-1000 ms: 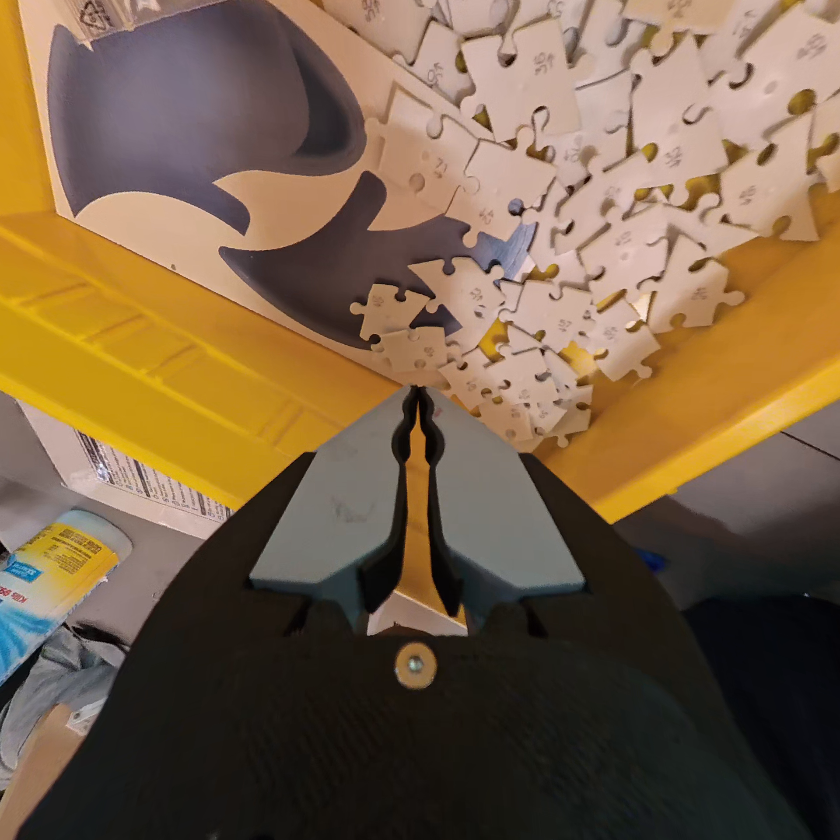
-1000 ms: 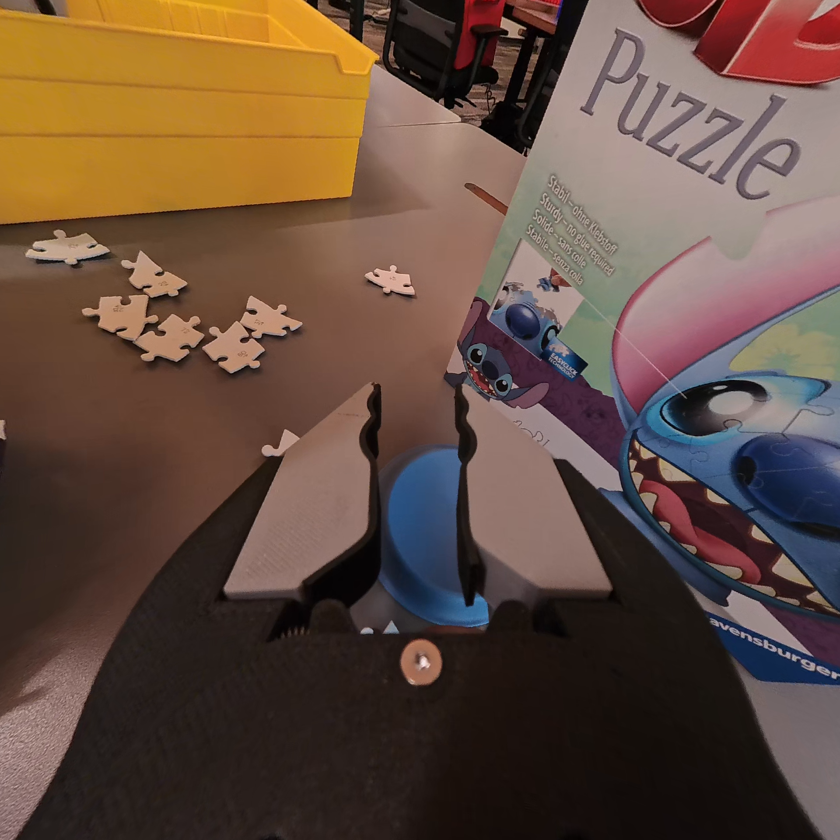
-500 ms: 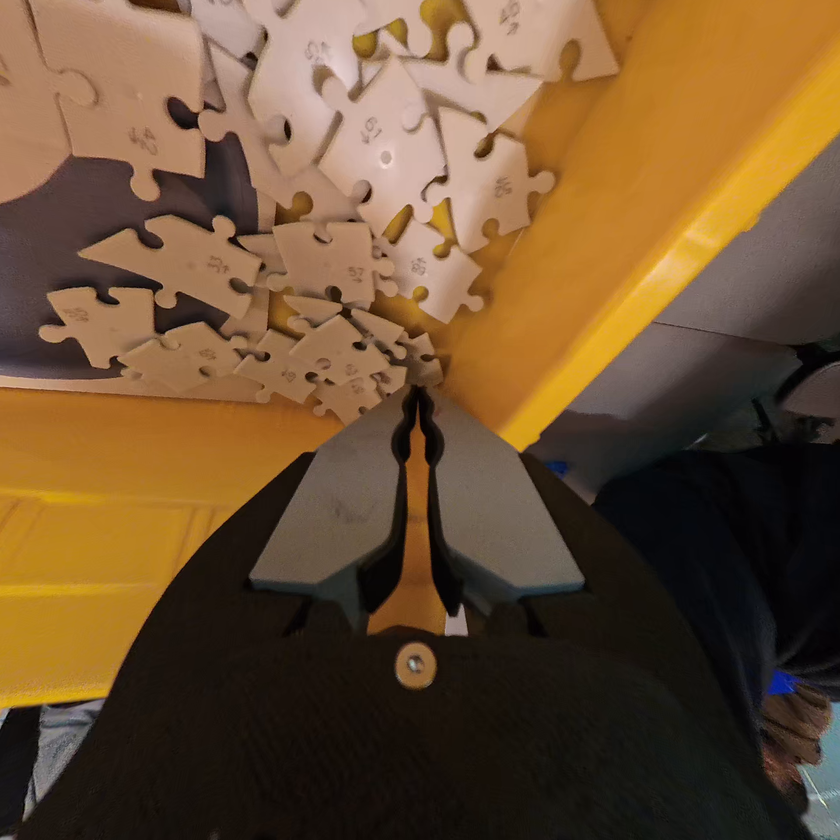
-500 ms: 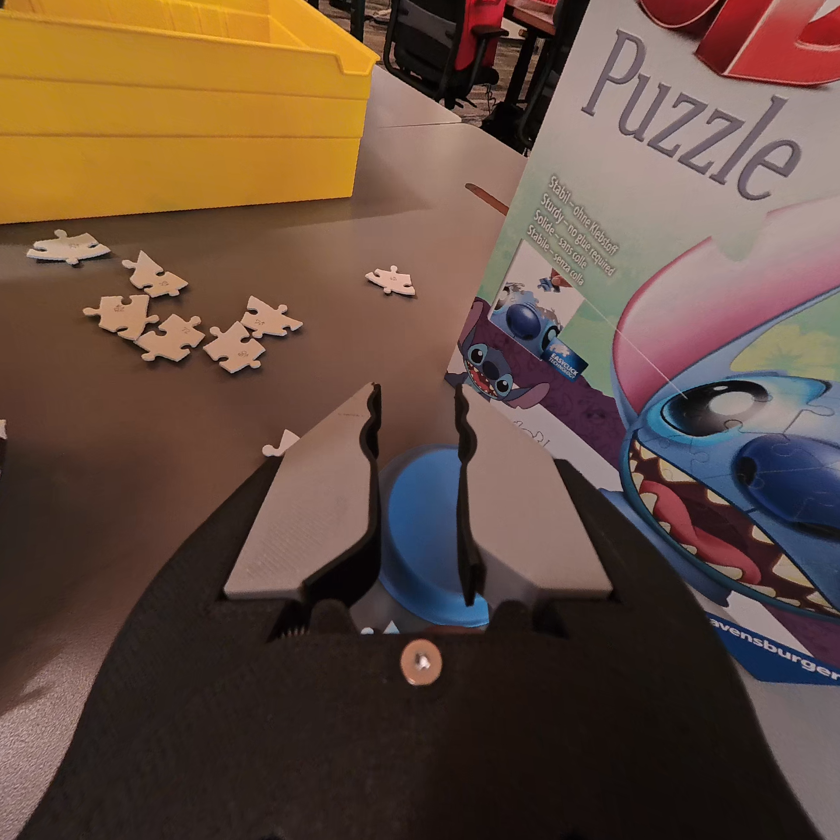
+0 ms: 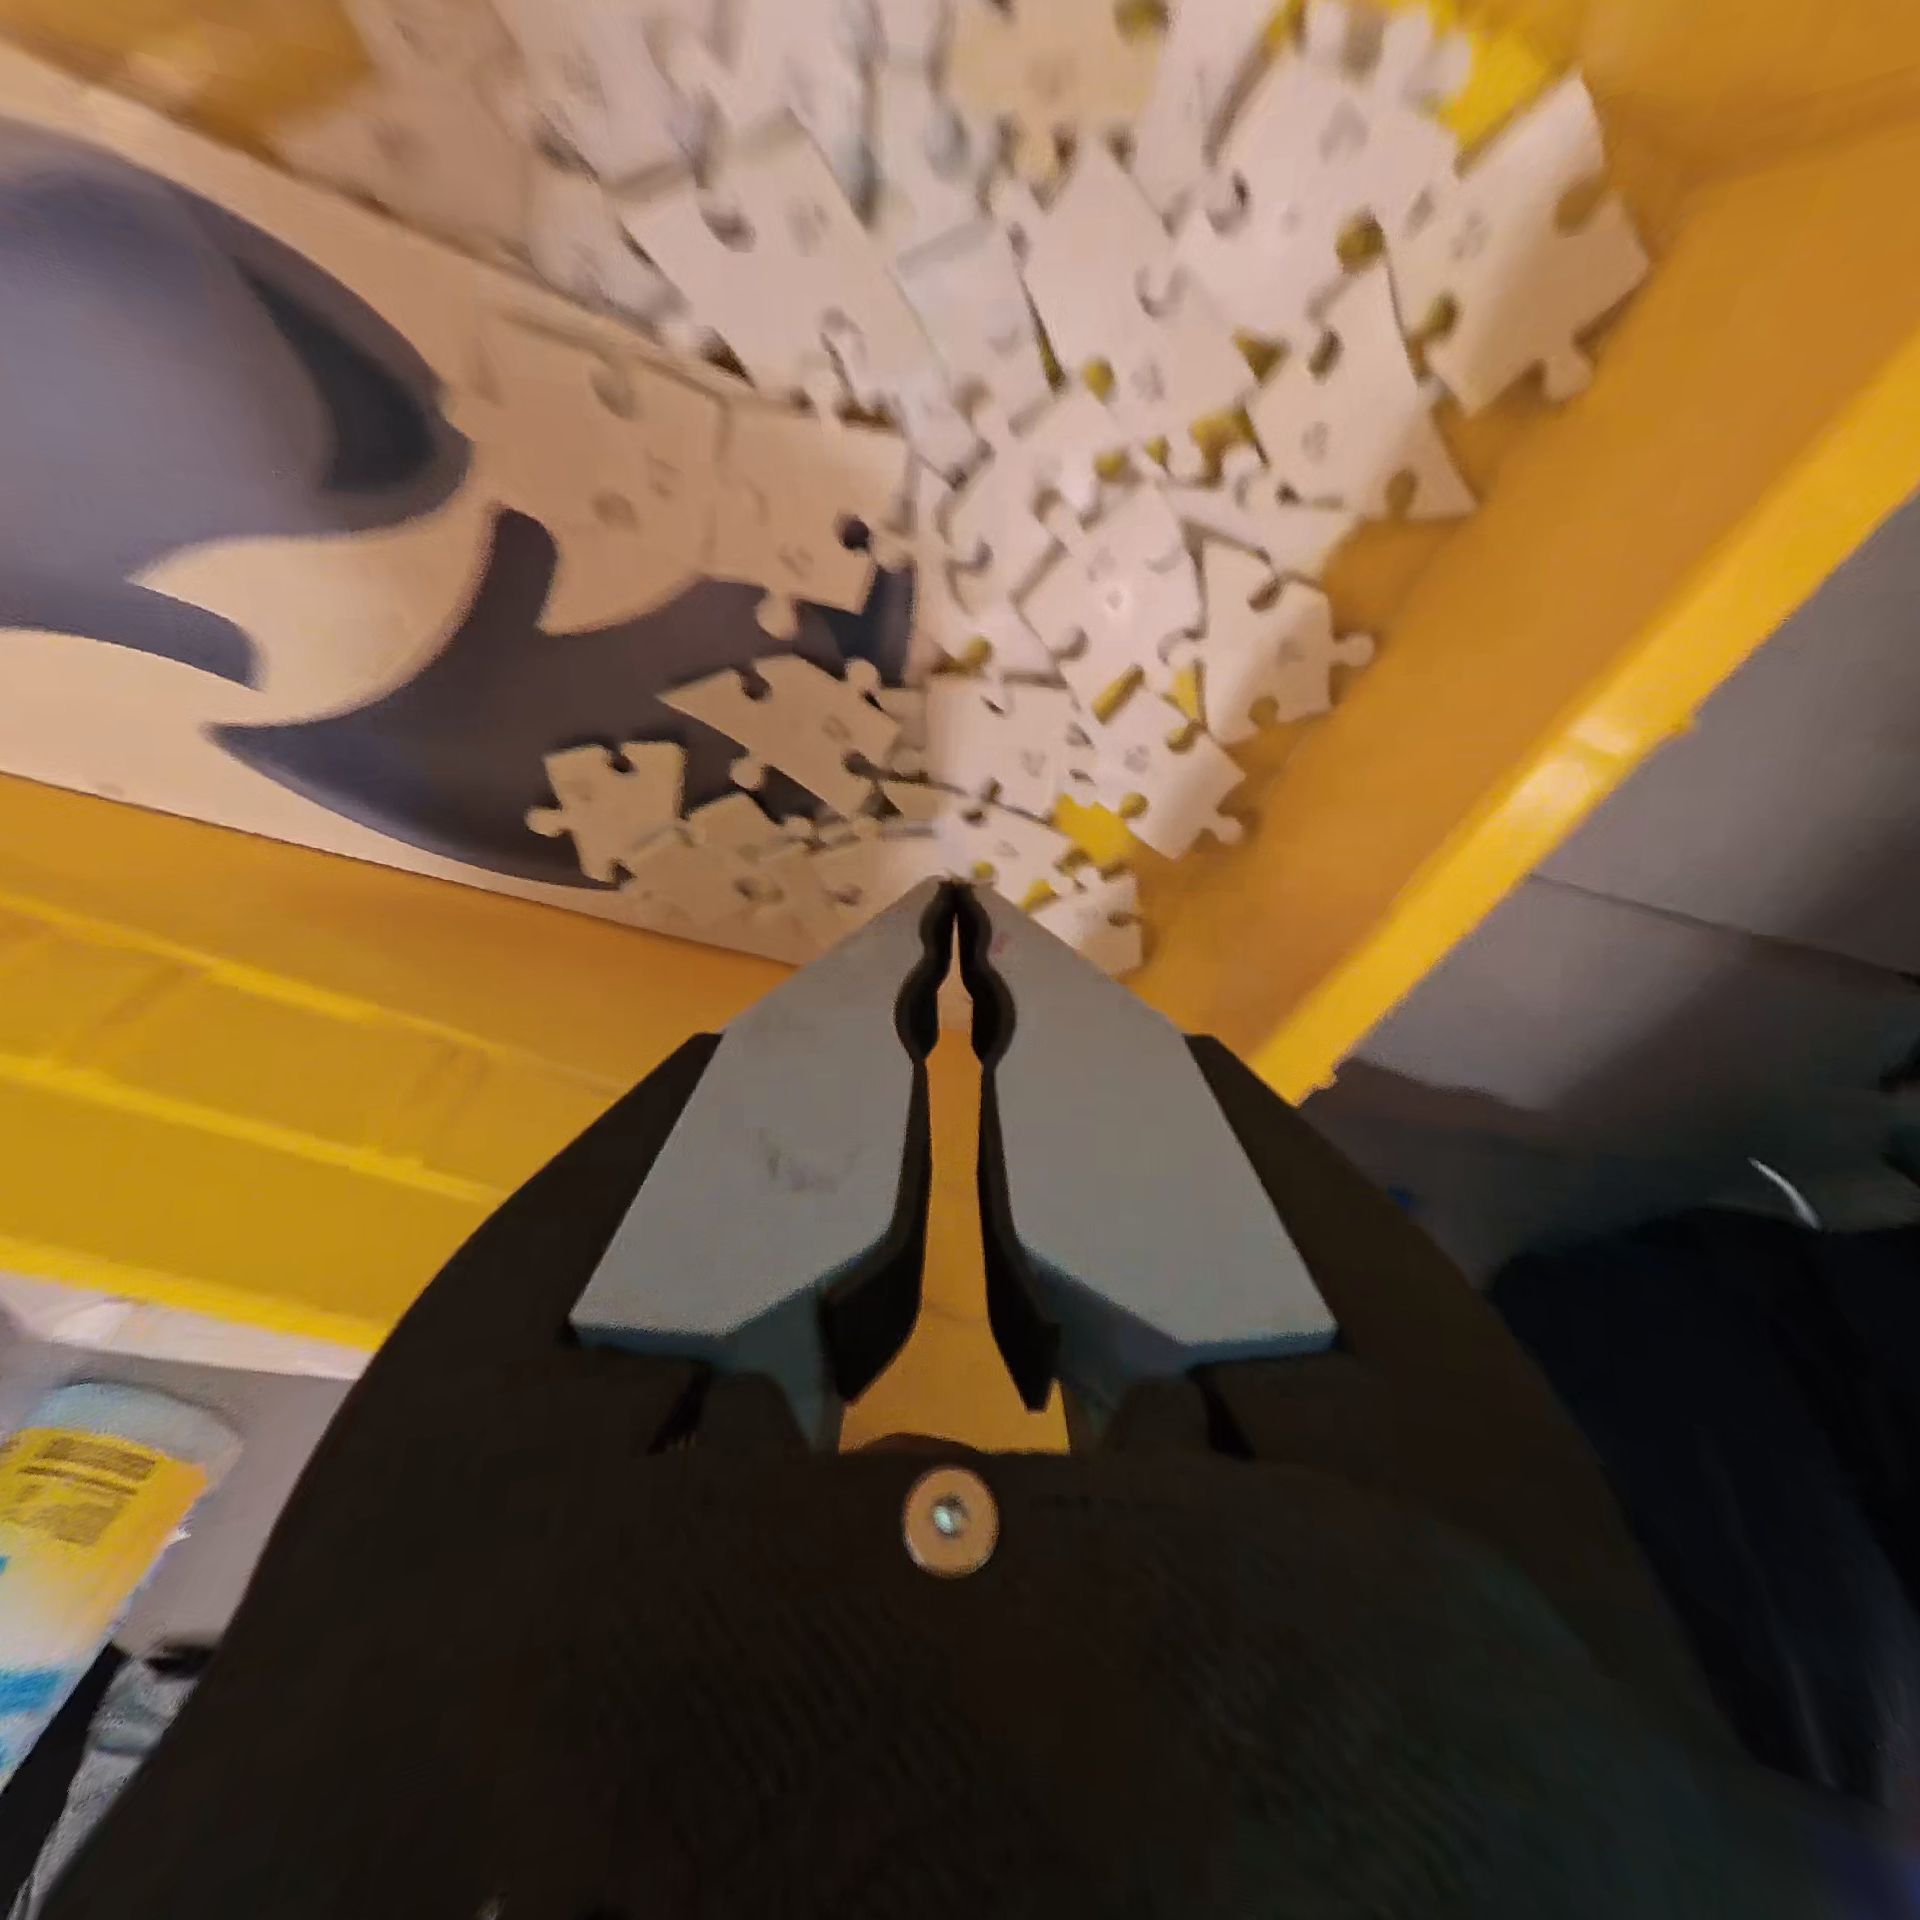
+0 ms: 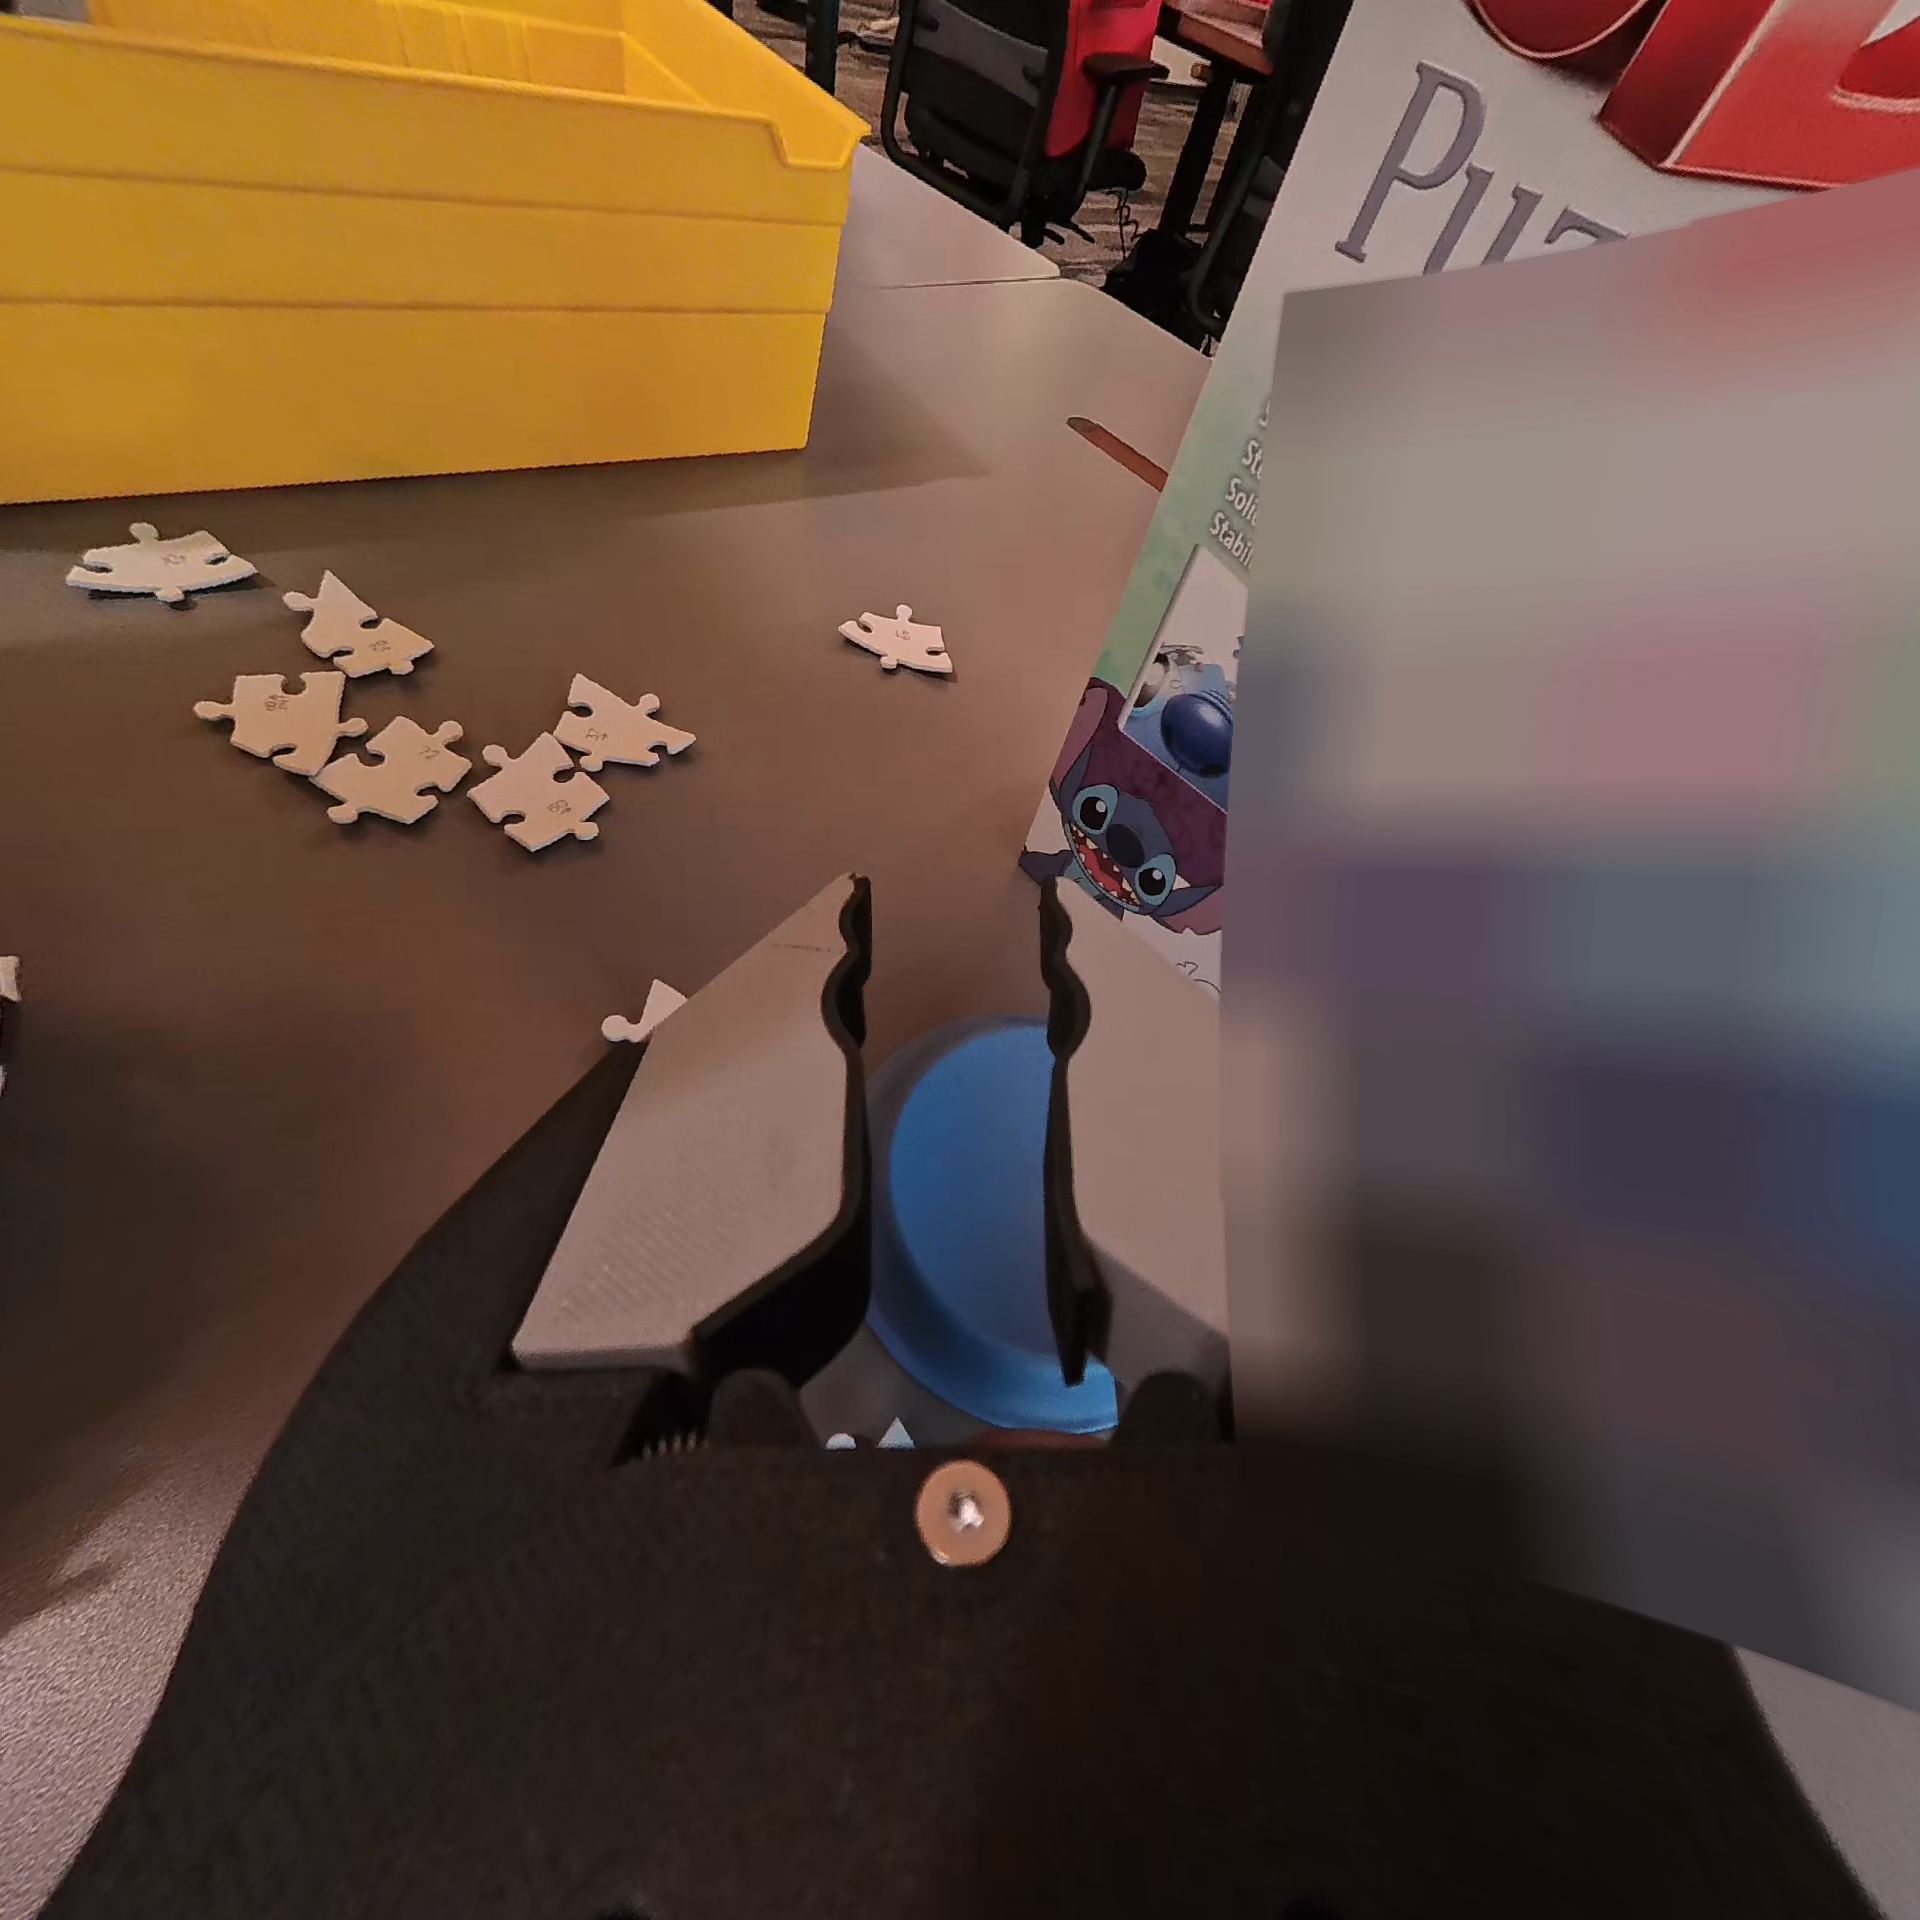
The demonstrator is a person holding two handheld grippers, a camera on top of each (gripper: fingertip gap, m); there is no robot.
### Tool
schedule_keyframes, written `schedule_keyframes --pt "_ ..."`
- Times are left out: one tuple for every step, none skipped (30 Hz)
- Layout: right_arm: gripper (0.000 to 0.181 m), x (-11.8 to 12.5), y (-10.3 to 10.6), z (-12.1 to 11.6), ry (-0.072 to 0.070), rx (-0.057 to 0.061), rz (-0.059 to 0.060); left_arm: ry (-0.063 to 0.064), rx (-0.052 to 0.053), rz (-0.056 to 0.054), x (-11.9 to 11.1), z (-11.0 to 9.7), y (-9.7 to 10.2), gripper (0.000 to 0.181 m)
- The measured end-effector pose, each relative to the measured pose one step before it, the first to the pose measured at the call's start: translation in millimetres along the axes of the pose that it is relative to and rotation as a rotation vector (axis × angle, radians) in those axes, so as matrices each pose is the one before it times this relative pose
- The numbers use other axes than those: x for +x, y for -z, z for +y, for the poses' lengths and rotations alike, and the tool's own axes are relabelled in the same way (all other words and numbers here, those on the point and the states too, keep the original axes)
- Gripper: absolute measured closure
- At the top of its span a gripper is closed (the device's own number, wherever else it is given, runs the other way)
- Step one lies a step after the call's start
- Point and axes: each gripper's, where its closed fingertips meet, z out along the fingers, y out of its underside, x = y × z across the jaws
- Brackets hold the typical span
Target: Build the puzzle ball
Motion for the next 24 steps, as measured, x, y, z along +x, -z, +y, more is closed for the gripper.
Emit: schedule_keyframes --pt "0.152 -0.06 0.08 -0.02 0.0005 0.0001 0.0006 0.0045 0.0316 -0.0416 -8.05 -7.97 2.09 0.181" --pt "0.152 -0.02 0.06 -0.06 0.001 0.0004 0.0007 0.009 0.0237 -0.0207 -5.36 -7.74 -0.02 0.181" --pt "0.152 -0.07 -0.01 -0.08 0.0012 0.0002 0.0005 0.0125 0.0102 -0.0025 -2.64 -5.36 -1.83 0.181" --pt "0.152 -0.04 0.1 -0.07 0.0013 0.0004 0.001 0.0116 -0.0059 0.0105 -0.34 -1.53 -3.0 0.181" --pt "0.152 -0.04 0.14 -0.11 0.001 0.001 0.0009 0.0101 -0.0194 0.0098 -0.12 1.83 -3.56 0.181" --pt "0.152 0.15 0.13 -0.14 -0.0002 0.001 0.0005 0.007 -0.0291 -0.0022 -1.54 4.55 -4.01 0.181" --pt "0.152 0.02 0.0 -0.03 -0.001 0.0005 -0.0003 0.0028 -0.0341 -0.0134 -2.84 5.66 -4.02 0.181" --pt "0.152 0.02 0.05 0.07 -0.001 -0.0001 -0.0003 0.0008 -0.0321 -0.0001 -0.17 5.47 -4.05 0.181" --pt "0.152 0.11 -0.16 0.08 -0.0008 -0.0008 -0.0005 0.0018 -0.0319 0.0345 5.51 5.51 -4.36 0.181" --pt "0.152 -0.03 -0.11 0.24 -0.0009 -0.0013 -0.0006 0.0006 -0.0302 0.042 6.75 4.75 -3.69 0.181" --pt "0.152 0.05 -0.1 0.1 -0.0006 -0.0009 -0.0004 -0.0023 0.0007 0.0095 1.93 0.16 -0.47 0.181" --pt "0.152 0.11 -0.04 0.01 -0.0002 0.0 0.0003 -0.0066 -0.0037 0.0254 5.12 1.28 0.01 0.181" --pt "0.152 0.08 -0.04 0.02 -0.0006 -0.0001 0.0002 -0.0166 -0.003 0.0358 7.25 1.4 0.11 0.181" --pt "0.152 0.07 0.04 0.05 -0.001 -0.0001 0.0001 -0.0199 0.0033 0.0207 5.28 -0.08 0.08 0.181" --pt "0.152 0.1 -0.06 -0.03 -0.0008 0.0003 0.0005 -0.0175 0.0093 -0.0129 -0.33 -1.77 0.92 0.181" --pt "0.152 0.18 0.05 0.06 -0.0004 -0.0001 0.0006 -0.0099 0.0176 -0.0379 -5.09 -3.34 2.45 0.181" --pt "0.152 0.12 -0.1 0.02 -0.0005 -0.0004 0.0008 -0.0011 0.0286 -0.0397 -6.64 -5.23 3.72 0.181" --pt "0.152 0.19 -0.01 0.06 -0.0004 -0.0004 0.0009 0.0054 0.0375 -0.0314 -6.51 -6.82 4.21 0.181" --pt "0.152 0.15 -0.02 0.13 0.0001 -0.0003 0.0012 0.0081 0.0428 -0.0185 -5.19 -7.66 3.84 0.181" --pt "0.152 0.22 -0.02 -0.04 0.0003 0.0003 0.0014 0.0085 0.0423 -0.0099 -3.9 -7.74 3.02 0.181" --pt "0.152 0.16 0.11 -0.16 0.0001 0.0008 0.0014 0.0099 0.0387 -0.0135 -4.41 -7.46 2.24 0.18" --pt "0.152 0.11 0.04 -0.04 -0.0003 0.0006 0.0007 0.0141 0.0319 -0.0187 -5.31 -6.29 1.64 0.179" --pt "0.152 0.05 0.07 0.01 -0.0003 0.0002 0.0002 0.0168 0.0219 -0.0129 -4.49 -4.56 0.97 0.179" --pt "0.152 0.09 -0.03 0.03 -0.0003 -0.0002 0.0002 0.0172 0.0172 -0.0074 -3.5 -3.63 0.65 0.179"
